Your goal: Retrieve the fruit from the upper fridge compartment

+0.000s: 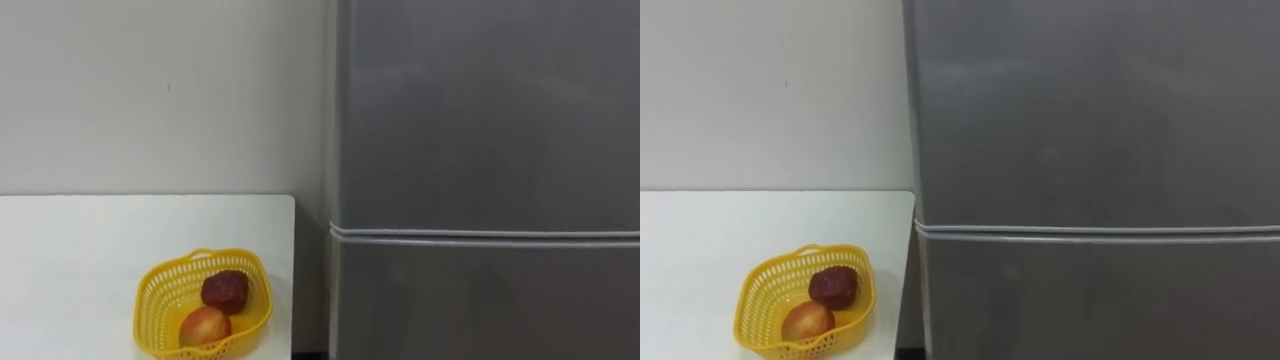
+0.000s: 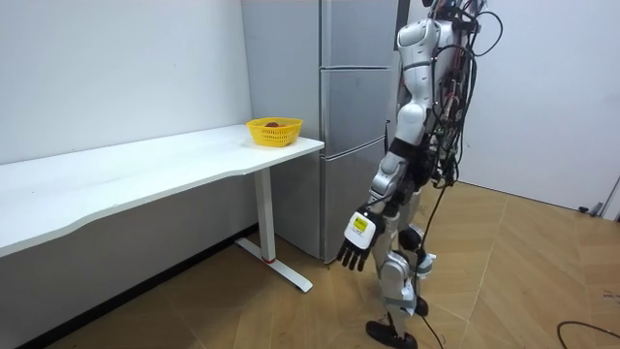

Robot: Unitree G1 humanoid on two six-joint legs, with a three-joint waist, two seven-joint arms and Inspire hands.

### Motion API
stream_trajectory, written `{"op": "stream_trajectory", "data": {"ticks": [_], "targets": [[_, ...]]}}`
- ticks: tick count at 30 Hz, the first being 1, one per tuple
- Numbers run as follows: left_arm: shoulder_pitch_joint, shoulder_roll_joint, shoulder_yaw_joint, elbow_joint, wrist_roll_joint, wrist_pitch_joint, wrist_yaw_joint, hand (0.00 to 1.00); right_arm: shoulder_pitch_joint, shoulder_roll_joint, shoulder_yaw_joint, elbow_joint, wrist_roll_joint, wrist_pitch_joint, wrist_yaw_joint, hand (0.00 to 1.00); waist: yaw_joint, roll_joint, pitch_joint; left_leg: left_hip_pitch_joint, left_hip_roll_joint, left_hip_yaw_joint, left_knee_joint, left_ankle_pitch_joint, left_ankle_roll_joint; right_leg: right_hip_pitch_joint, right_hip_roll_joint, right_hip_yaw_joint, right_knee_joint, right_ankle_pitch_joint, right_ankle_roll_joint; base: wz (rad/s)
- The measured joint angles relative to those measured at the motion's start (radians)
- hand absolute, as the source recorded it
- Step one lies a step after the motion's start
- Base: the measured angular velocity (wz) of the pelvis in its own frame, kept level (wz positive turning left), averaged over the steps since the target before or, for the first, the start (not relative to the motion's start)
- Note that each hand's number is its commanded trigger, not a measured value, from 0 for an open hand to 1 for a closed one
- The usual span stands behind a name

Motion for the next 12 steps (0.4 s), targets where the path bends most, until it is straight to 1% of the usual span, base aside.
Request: {"op": "stream_trajectory", "data": {"ticks": [2,4,5,6,7,10,12], "targets": [[-0.004,0.003,-0.002,0.001,0.001,0.018,-0.012,0.00,-0.007,0.001,0.039,0.024,-0.076,0.034,0.066,0.00,0.014,0.004,0.0002,0.007,0.000,0.000,0.000,0.000,0.000,0.006,0.001,0.007,0.001,0.000,0.000,-0.11],[-0.006,0.003,-0.004,0.001,0.005,0.022,-0.013,0.00,-0.018,0.000,0.062,0.050,-0.141,0.052,0.113,0.00,0.017,0.008,0.0004,0.011,0.000,0.000,0.000,0.000,0.000,0.008,0.002,0.013,0.001,0.001,-0.001,-0.08],[-0.009,0.003,-0.010,0.001,0.004,0.023,-0.012,0.00,-0.026,0.001,0.071,0.058,-0.162,0.059,0.138,0.00,0.017,0.011,0.0024,0.016,0.000,0.000,-0.001,0.000,0.000,0.011,0.003,0.015,0.001,0.001,-0.002,0.00],[-0.011,0.003,-0.024,0.004,0.005,0.023,-0.010,0.00,-0.037,0.001,0.085,0.066,-0.182,0.060,0.154,0.00,0.017,0.015,0.0072,0.024,0.000,0.000,-0.002,0.000,0.000,0.021,0.003,0.015,-0.002,0.001,-0.002,0.00],[-0.013,0.001,-0.032,0.007,0.005,0.024,-0.010,0.00,-0.040,0.001,0.093,0.071,-0.189,0.060,0.161,0.00,0.017,0.016,0.0072,0.025,0.000,0.001,-0.002,0.000,0.000,0.023,0.003,0.015,-0.003,0.001,-0.002,0.00],[-0.040,-0.007,-0.056,0.032,0.004,0.027,-0.009,0.00,-0.061,0.004,0.109,0.086,-0.235,0.060,0.200,0.00,0.017,0.021,0.0107,0.025,0.000,0.002,-0.002,0.000,0.000,0.020,0.003,0.016,-0.004,-0.001,-0.002,0.01],[-0.049,-0.009,-0.058,0.032,0.006,0.034,-0.007,0.00,-0.061,0.005,0.111,0.088,-0.309,0.062,0.227,0.00,0.017,0.022,0.0107,0.023,0.001,0.005,-0.002,0.000,0.000,0.018,0.002,0.015,-0.003,-0.001,-0.001,0.00]]}}
